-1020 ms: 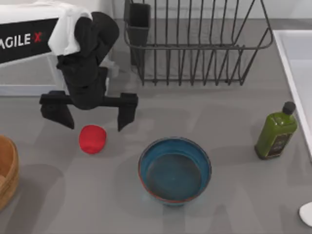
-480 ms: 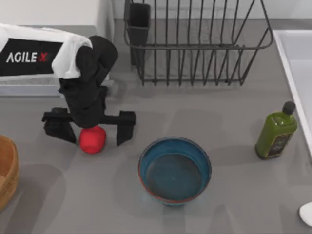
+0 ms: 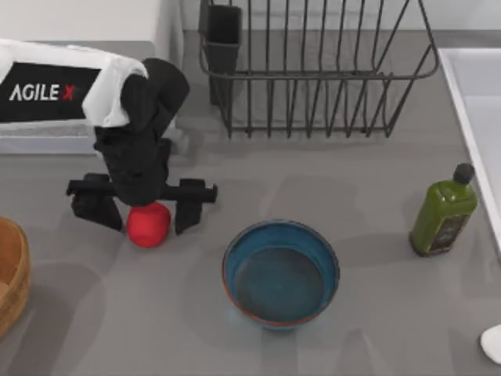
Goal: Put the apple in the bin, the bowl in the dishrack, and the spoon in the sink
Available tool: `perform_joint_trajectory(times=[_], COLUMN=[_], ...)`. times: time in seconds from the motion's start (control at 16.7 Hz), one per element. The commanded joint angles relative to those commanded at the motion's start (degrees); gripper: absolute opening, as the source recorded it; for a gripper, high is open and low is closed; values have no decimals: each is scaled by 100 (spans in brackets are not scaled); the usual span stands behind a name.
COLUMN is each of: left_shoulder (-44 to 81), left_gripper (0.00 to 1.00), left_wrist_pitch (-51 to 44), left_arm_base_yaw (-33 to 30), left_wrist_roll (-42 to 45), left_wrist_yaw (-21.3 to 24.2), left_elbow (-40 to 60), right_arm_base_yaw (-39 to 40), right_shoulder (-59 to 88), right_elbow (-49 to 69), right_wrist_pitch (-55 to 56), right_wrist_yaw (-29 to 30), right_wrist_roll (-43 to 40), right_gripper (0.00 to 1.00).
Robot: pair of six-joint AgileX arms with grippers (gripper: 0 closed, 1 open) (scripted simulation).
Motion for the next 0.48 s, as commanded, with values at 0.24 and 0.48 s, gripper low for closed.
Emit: perform_joint_trajectory(times=[0.24,0.48], left_shoulder=[0,0], left_gripper=[25,0], left_wrist_pitch=[0,0], left_arm_base_yaw=[0,0], left_wrist_roll=[0,0], left_wrist_yaw=[0,0], left_elbow=[0,0], right_arm_base_yaw=[0,0], right_shoulder=[0,0], right_elbow=[0,0], right_wrist_pitch=[0,0], right_wrist_yaw=[0,0], right_wrist_roll=[0,0], right_gripper=[100,100])
